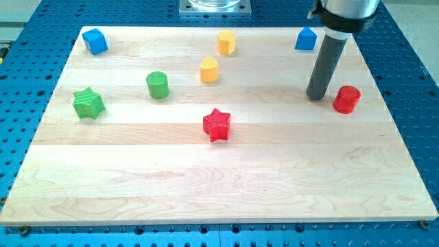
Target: Push the red star diagonal to the green star
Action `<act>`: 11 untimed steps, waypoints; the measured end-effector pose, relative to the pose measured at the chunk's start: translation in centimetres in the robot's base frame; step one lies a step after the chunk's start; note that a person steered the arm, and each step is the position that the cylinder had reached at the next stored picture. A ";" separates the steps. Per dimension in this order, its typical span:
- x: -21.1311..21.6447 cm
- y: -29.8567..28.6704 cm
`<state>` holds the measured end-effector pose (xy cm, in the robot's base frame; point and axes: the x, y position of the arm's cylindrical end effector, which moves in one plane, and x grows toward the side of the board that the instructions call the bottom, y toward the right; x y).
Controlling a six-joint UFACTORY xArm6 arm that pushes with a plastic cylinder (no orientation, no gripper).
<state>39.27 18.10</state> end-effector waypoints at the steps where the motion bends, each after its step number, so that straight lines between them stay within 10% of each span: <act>1: 0.0 -4.2; 4: 9.5 -23.5; 11: 9.5 -42.2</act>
<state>48.73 -24.11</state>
